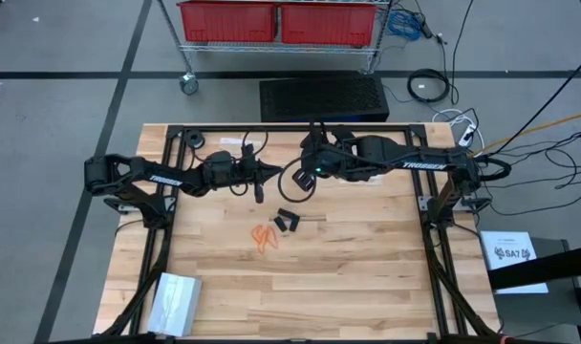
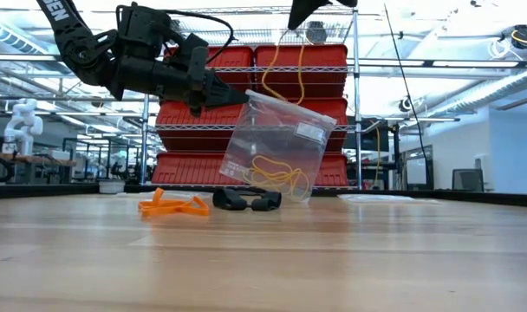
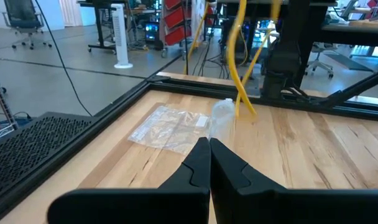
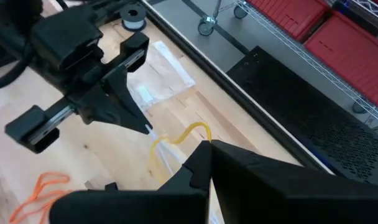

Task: Sort rubber bands
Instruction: Put the left yellow rubber band into the middle transparent zip bag

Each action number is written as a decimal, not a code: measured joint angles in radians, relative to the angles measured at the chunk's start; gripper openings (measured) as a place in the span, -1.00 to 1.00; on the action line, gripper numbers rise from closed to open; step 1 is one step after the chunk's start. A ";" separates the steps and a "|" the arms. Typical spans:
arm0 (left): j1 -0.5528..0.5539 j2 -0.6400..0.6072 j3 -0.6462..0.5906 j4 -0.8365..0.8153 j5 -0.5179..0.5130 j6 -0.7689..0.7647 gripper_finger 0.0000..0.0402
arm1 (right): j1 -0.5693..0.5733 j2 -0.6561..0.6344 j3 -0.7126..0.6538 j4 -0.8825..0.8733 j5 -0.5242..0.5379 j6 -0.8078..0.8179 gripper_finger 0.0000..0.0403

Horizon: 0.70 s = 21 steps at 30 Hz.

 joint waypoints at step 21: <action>0.000 0.000 0.000 0.000 0.000 0.001 -1.00 | 0.001 -0.006 0.001 -0.023 0.012 0.034 -1.00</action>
